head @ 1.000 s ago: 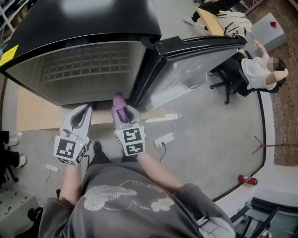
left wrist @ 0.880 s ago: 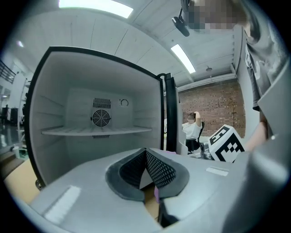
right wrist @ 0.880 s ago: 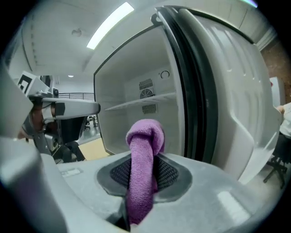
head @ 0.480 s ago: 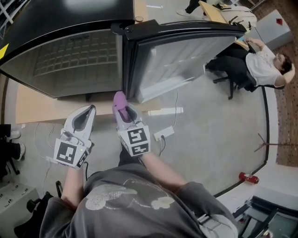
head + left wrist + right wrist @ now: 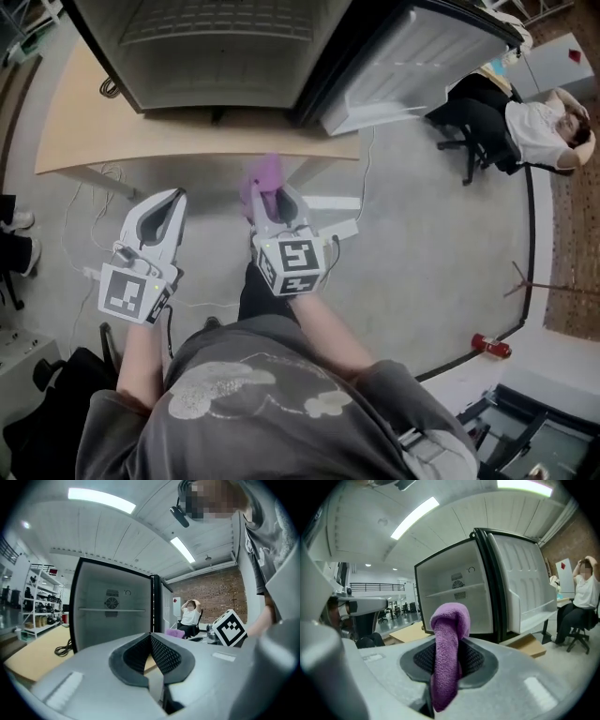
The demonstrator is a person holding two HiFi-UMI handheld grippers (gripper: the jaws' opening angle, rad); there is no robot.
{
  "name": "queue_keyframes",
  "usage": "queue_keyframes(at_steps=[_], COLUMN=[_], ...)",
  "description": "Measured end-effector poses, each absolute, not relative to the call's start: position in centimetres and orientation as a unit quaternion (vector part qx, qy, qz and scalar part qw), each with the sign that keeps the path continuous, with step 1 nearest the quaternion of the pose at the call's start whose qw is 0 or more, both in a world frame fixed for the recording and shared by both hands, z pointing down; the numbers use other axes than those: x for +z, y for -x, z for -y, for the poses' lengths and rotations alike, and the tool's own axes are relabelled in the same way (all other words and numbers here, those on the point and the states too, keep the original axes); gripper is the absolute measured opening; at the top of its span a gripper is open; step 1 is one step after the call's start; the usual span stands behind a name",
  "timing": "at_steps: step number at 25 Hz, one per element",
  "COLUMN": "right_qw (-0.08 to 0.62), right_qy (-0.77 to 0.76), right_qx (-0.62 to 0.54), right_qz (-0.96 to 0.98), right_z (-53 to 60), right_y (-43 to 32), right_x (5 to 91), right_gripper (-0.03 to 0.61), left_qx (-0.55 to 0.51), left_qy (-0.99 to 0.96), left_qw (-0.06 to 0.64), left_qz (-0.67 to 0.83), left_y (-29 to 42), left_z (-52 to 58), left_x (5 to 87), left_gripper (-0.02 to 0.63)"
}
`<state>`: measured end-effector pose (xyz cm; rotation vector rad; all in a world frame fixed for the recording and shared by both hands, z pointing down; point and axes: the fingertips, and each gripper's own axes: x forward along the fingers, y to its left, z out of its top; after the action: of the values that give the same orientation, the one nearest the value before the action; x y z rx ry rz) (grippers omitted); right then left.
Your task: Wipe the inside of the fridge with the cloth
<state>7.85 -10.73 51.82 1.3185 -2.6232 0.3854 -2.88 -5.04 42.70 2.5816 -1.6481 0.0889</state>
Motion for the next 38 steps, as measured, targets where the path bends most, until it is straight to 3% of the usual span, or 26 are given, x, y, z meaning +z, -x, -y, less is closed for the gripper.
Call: queue_keyframes(at_steps=[15, 38], right_qw=[0.038, 0.064], right_qy=[-0.491, -0.472], right_qx=[0.100, 0.057], right_qz=[0.865, 0.877], right_z=[-12.8, -17.7], right_y=[-6.2, -9.2], right_x=[46.9, 44.5], right_gripper=[0.078, 0.074], left_qx=[-0.008, -0.009], left_qy=[-0.853, -0.875], left_qw=[0.028, 0.029], left_qz=[0.522, 0.484], left_y=[8.2, 3.2], left_z=[-19.2, -21.9], left_x=[40.6, 38.8], left_gripper=[0.018, 0.018])
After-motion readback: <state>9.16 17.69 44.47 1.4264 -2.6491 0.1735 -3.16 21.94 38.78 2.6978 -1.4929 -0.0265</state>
